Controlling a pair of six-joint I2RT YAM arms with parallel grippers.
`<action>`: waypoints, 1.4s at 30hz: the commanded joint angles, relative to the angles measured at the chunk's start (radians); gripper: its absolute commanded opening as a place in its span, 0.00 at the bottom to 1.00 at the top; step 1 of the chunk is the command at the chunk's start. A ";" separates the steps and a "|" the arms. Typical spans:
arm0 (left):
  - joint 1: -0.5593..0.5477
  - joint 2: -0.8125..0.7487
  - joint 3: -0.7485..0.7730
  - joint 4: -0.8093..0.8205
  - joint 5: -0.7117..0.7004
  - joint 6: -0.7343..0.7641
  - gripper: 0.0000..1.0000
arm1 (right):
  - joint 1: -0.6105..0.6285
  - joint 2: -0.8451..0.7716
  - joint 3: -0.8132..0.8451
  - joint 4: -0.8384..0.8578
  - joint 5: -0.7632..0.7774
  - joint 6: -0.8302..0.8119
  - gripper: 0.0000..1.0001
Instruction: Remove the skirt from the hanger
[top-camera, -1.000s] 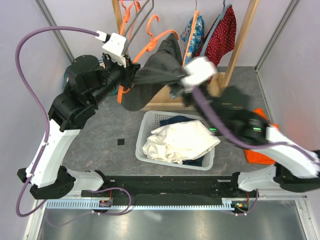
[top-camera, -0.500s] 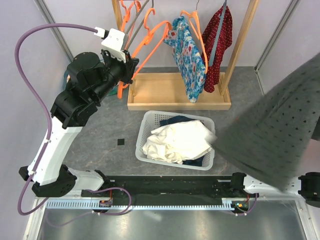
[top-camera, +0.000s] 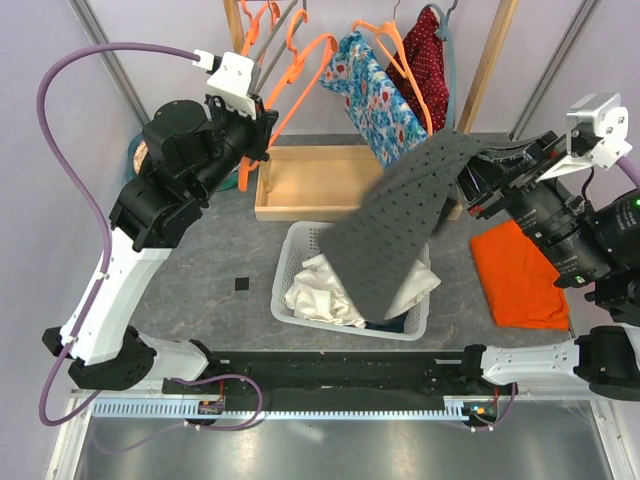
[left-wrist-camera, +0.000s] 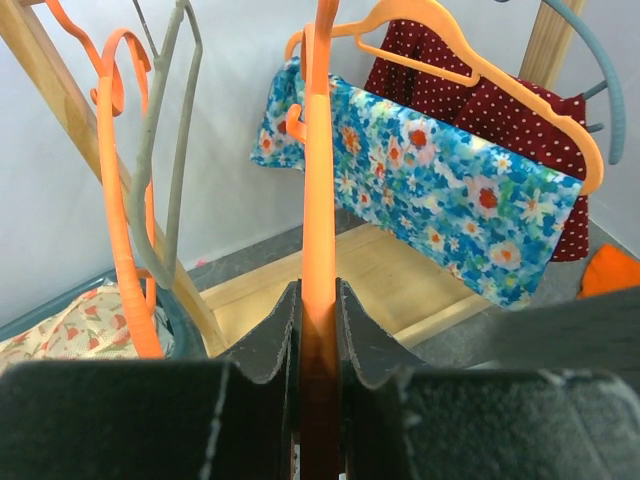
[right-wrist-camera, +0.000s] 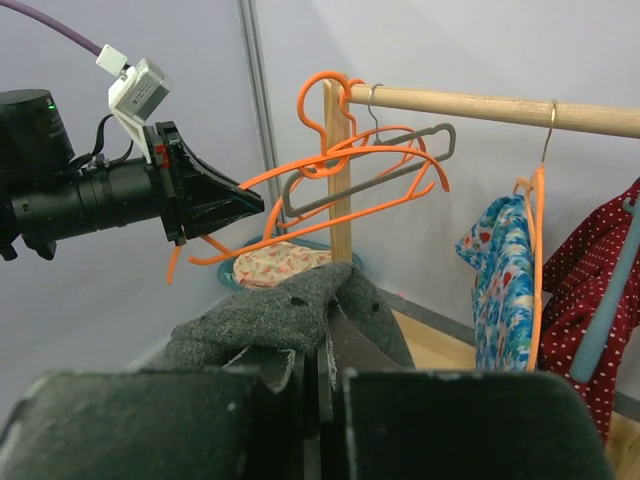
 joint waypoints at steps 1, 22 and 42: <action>0.001 0.003 0.036 0.069 -0.020 0.034 0.02 | 0.003 -0.020 -0.006 0.072 -0.033 0.029 0.00; 0.001 -0.013 0.022 0.076 -0.013 0.046 0.02 | 0.005 -0.047 -0.297 0.022 0.117 0.078 0.00; 0.001 -0.032 -0.019 0.079 -0.005 0.060 0.02 | -0.073 0.267 -0.711 0.035 -0.123 0.498 0.00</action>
